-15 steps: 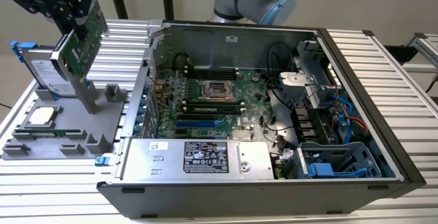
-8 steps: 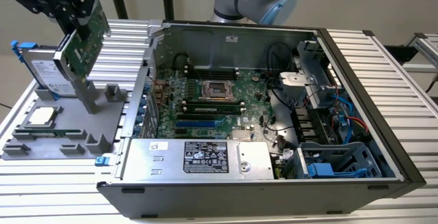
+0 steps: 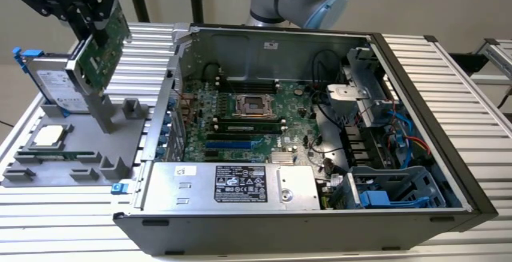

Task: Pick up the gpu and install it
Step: 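Pick up the gpu and move the gpu toward the slot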

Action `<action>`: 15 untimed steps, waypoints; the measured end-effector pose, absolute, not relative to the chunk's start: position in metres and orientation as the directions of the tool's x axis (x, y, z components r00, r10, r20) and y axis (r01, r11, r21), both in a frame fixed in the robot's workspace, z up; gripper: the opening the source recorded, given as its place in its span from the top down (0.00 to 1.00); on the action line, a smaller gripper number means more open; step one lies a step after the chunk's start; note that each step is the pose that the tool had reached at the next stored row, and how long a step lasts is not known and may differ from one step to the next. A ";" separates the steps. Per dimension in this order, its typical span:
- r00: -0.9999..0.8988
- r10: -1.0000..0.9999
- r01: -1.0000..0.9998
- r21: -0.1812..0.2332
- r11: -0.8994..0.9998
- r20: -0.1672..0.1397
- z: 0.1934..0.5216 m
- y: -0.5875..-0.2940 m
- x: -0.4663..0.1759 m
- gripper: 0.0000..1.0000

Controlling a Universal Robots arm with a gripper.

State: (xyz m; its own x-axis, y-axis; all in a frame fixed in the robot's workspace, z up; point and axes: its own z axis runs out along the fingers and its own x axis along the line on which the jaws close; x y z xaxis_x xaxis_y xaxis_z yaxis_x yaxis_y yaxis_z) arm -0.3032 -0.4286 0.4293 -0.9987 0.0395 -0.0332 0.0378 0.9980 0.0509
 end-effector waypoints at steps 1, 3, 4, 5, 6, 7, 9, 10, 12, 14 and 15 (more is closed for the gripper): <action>-0.999 0.040 0.038 0.051 0.998 -0.033 0.429 -0.429 -0.303 1.00; -0.999 0.040 0.038 0.051 0.998 -0.033 0.429 -0.429 -0.302 1.00; -0.999 0.040 0.038 0.051 0.998 -0.033 0.429 -0.429 -0.302 1.00; -0.999 0.039 0.038 0.051 0.998 -0.033 0.429 -0.429 -0.301 1.00; -0.999 0.039 0.038 0.051 0.998 -0.033 0.429 -0.429 -0.301 1.00; -0.999 0.039 0.038 0.051 0.998 -0.033 0.429 -0.429 -0.301 1.00; -0.999 0.040 0.038 0.051 0.998 -0.033 0.429 -0.429 -0.300 1.00; -0.999 0.040 0.038 0.051 0.998 -0.033 0.429 -0.429 -0.299 1.00; -0.999 0.040 0.038 0.051 0.998 -0.033 0.429 -0.429 -0.299 1.00; -0.999 0.040 0.038 0.051 0.998 -0.033 0.429 -0.429 -0.298 1.00; -0.999 0.039 0.038 0.051 0.998 -0.033 0.429 -0.429 -0.297 1.00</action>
